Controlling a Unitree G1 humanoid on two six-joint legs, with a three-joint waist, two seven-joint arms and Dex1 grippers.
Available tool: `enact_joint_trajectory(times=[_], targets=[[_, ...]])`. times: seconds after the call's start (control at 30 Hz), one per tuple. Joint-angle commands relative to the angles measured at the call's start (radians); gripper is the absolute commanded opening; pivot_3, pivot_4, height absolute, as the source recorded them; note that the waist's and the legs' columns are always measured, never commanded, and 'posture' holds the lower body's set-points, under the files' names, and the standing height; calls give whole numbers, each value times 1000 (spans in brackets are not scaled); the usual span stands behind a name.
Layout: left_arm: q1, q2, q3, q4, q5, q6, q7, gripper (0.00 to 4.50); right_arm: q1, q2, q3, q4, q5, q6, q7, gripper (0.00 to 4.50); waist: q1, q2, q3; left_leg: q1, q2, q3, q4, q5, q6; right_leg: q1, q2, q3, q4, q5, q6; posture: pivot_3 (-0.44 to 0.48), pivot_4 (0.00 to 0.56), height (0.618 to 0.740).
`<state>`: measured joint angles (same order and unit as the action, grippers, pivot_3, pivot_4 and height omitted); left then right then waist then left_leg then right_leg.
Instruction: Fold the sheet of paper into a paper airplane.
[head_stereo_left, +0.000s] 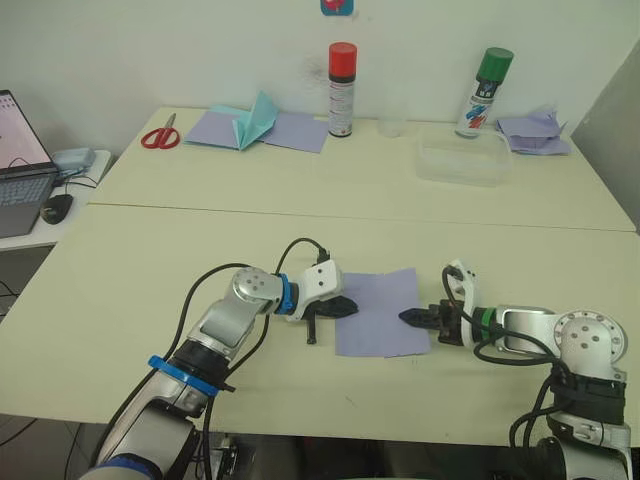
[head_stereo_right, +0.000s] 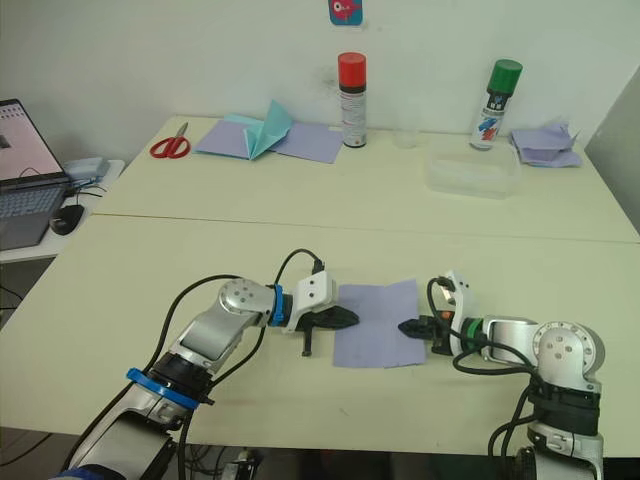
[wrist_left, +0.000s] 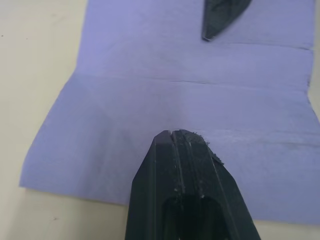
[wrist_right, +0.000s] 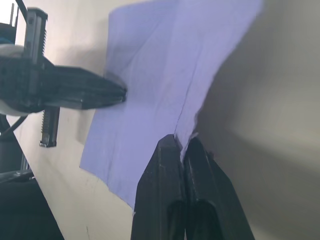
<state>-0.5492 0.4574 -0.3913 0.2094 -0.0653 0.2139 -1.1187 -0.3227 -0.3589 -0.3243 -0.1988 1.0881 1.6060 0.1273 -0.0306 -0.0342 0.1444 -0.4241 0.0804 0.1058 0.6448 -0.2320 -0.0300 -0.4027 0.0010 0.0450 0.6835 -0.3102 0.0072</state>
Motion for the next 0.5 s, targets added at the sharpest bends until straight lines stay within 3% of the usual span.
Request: enact_joint_trajectory(times=[0.03,0.5], targets=[[4,13,-30,48,53,-2,0,0,40,0,15,-58,65,8,-16,10,0,0,0,0,0,0,0,0,0,0,0,0,0,0,0,0,150,740],[8,14,-40,54,61,-7,-13,0,0,-8,-7,-25,-52,-6,6,10,0,0,0,0,0,0,0,0,0,0,0,0,0,0,0,0,150,740]])
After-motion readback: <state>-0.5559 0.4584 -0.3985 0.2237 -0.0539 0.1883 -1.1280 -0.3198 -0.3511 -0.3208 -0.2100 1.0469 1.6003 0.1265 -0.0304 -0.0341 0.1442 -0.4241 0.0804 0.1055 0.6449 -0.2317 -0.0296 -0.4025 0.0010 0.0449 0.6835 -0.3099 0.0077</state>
